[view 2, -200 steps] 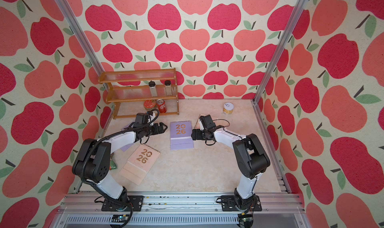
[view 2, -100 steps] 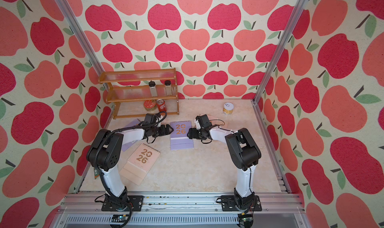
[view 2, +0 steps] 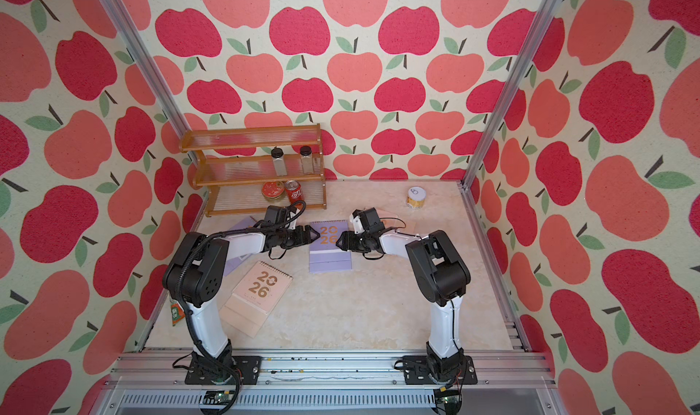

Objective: Stack the calendars
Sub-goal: Pick up the calendar at the center of the board.

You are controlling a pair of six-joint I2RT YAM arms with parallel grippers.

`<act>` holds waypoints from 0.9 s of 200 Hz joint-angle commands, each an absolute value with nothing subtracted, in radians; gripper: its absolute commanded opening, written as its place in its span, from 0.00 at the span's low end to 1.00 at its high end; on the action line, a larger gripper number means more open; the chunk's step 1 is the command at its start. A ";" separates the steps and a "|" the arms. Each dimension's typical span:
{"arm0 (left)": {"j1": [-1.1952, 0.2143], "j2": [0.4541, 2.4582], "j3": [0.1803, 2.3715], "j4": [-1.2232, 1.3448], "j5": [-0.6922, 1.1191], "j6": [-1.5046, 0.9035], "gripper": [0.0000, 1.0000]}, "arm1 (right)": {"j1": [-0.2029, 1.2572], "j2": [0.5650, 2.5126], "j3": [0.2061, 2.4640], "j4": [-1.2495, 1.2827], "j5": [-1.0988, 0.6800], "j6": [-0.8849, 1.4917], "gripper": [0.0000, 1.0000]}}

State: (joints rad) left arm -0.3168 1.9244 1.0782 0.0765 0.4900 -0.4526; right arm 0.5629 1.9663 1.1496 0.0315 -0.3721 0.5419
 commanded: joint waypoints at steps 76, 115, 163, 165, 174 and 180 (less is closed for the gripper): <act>-0.272 1.893 0.973 0.196 0.676 -0.537 0.72 | 0.574 1.871 1.076 0.198 -0.504 0.587 0.59; -0.265 1.843 0.960 0.195 0.706 -0.526 0.69 | 0.574 1.903 1.085 0.152 -0.466 0.589 0.59; -0.260 1.853 0.959 0.150 0.667 -0.514 0.75 | 0.574 1.916 1.120 -0.007 -0.327 0.543 0.61; -0.258 1.854 0.960 0.149 0.666 -0.513 0.75 | 0.574 1.917 1.120 -0.009 -0.327 0.543 0.61; -0.258 1.857 0.961 0.144 0.660 -0.513 0.75 | 0.574 1.923 1.124 -0.009 -0.328 0.542 0.61; -0.259 1.858 0.960 0.142 0.658 -0.511 0.76 | 0.574 1.928 1.129 -0.008 -0.332 0.541 0.61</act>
